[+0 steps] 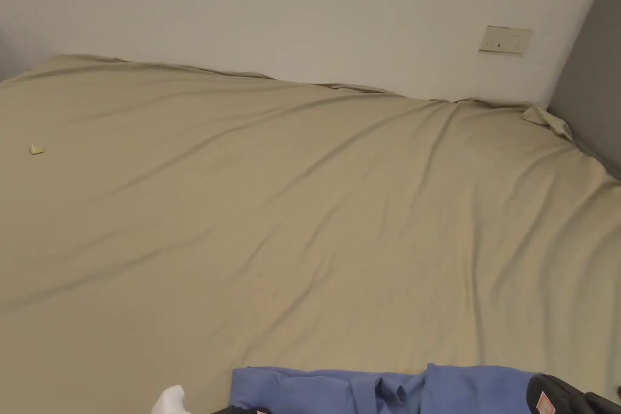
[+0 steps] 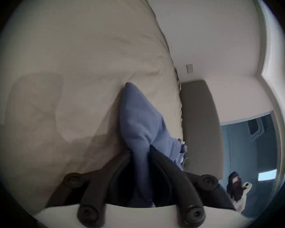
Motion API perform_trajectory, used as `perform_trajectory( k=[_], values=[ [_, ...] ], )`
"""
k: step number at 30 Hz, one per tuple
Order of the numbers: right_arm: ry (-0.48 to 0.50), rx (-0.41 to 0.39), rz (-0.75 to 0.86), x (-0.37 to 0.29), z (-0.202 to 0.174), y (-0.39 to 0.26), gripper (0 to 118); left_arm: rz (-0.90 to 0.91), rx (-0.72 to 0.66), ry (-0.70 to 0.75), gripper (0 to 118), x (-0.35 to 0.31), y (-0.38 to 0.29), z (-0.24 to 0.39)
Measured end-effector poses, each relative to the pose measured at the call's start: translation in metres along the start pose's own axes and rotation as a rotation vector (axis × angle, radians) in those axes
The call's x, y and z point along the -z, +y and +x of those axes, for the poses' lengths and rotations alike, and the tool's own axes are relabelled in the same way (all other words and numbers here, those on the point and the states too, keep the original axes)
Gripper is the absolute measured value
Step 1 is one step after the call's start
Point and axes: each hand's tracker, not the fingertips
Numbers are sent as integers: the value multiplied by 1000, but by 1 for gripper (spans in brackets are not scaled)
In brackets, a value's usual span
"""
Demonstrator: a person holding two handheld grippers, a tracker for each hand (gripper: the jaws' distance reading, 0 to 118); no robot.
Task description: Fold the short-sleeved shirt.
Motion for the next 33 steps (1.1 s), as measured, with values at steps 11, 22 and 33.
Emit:
perform_trajectory(
  k=[11,22,33],
  values=[
    [50,-18,36,20,-5,9,4,327,382,359,7,-189,75,76],
    [83,2,9,23,-9,1,4,141,627,382,7,-73,7,169],
    [5,48,16,1,16,-4,4,-162,617,378,55,51,-46,120]
  ],
)
